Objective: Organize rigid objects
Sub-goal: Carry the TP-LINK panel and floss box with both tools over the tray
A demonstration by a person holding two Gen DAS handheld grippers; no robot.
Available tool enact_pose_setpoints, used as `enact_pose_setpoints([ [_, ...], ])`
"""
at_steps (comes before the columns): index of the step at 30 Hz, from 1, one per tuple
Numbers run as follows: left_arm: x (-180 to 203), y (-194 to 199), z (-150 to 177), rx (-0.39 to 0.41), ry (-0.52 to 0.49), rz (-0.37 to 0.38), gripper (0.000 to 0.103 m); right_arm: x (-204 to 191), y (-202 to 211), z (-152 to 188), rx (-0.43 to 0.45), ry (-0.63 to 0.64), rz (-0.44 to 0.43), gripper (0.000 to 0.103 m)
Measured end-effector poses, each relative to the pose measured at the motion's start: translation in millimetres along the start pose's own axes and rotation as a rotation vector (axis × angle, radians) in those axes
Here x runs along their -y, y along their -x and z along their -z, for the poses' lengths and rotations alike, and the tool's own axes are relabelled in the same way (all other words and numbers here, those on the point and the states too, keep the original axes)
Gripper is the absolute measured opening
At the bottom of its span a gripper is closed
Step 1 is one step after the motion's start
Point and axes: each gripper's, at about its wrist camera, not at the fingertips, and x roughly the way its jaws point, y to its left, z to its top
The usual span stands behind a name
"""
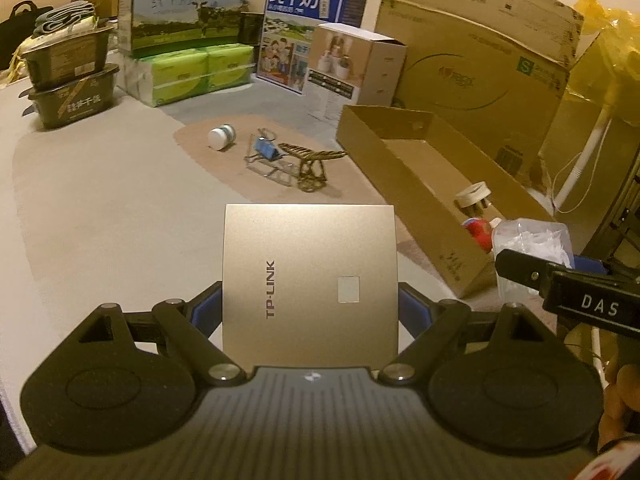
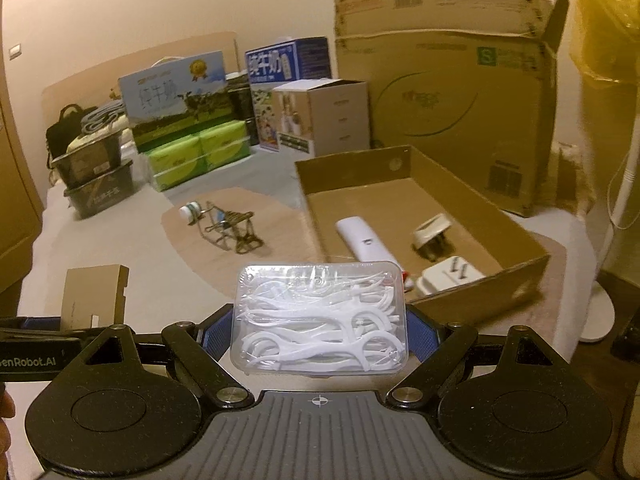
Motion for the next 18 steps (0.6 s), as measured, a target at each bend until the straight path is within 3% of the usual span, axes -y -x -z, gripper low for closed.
enact_pose_setpoints([
  [18, 50.3, -5.9, -20.4, 0.028, -0.017, 0.059, 0.086, 49.3, 7.8, -14.1, 0.017, 0.029, 0.03, 0.086],
])
